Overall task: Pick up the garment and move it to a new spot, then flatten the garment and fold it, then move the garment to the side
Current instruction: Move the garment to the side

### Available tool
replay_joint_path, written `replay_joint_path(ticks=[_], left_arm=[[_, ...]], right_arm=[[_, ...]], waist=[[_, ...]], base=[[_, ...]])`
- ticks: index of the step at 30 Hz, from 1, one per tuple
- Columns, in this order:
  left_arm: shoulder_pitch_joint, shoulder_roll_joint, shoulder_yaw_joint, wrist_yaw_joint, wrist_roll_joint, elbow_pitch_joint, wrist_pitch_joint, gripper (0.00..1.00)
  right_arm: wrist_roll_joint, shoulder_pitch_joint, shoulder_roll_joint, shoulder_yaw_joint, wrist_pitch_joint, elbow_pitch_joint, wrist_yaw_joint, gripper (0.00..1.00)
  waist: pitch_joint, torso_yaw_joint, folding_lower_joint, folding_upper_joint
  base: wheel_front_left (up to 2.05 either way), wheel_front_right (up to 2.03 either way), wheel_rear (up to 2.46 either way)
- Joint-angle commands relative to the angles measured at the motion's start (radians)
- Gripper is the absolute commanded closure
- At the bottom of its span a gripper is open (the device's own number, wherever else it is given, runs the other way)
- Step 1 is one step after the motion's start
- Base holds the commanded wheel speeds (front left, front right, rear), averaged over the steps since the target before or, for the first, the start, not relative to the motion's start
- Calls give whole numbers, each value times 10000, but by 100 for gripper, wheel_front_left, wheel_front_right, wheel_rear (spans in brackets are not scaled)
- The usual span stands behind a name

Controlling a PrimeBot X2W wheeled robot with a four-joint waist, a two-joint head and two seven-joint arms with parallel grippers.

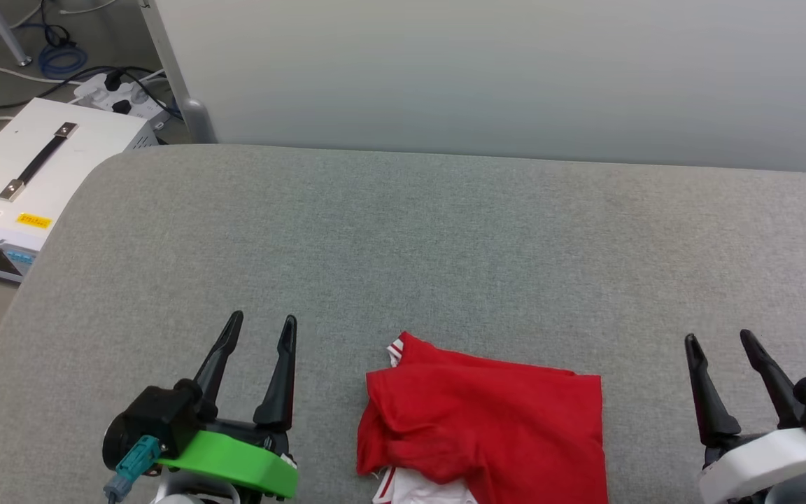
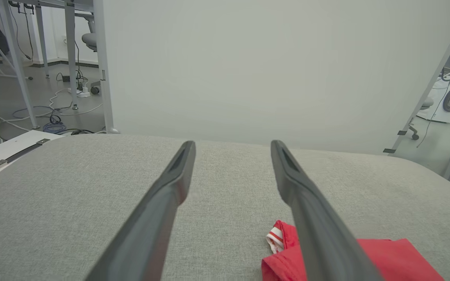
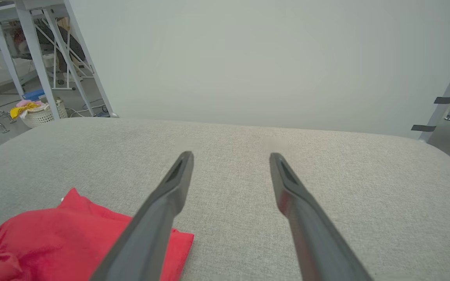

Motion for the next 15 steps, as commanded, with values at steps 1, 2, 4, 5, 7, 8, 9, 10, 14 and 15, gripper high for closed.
replay_joint_path(ticks=[1,2,4,5,7,8,9,10,14,15], left_arm=[[30,-76,22,-71,107,57,-58,0],[16,-78,3,-77,113,105,-58,0],[-45,-58,-65,-87,175,158,-59,0],[-76,-68,-85,-91,179,178,-59,0],[-133,-75,-132,-95,178,212,-59,0],[-165,-69,-177,-96,169,222,-59,0],[-210,-60,-232,-97,147,238,-59,0],[-244,-50,-287,-98,128,253,-59,0],[-389,-34,-418,-99,53,291,-59,0],[-430,-30,-463,-99,35,305,-59,0]], right_arm=[[28,79,-4,48,408,34,2,0],[37,86,27,70,744,63,2,0],[110,65,140,143,1507,41,2,0],[154,56,185,220,1989,17,2,0],[240,30,216,412,2794,-110,2,0],[314,28,247,463,3138,-168,2,0],[379,34,290,500,3576,-219,2,0],[360,53,302,522,3917,-258,2,0],[312,171,592,383,5345,-295,2,0],[261,191,670,320,5706,-284,2,0]], waist=[[124,117,0,-1],[165,156,0,-1],[278,246,0,-1],[342,296,0,-1],[454,398,0,-1],[517,457,0,-1],[573,527,0,-1],[614,594,0,-1],[830,861,0,-1],[893,934,0,-1]], base=[[0,0,0],[0,0,0],[0,0,0],[0,0,0],[0,0,0],[0,0,0],[0,0,0],[0,0,0],[0,0,0],[0,0,0]])
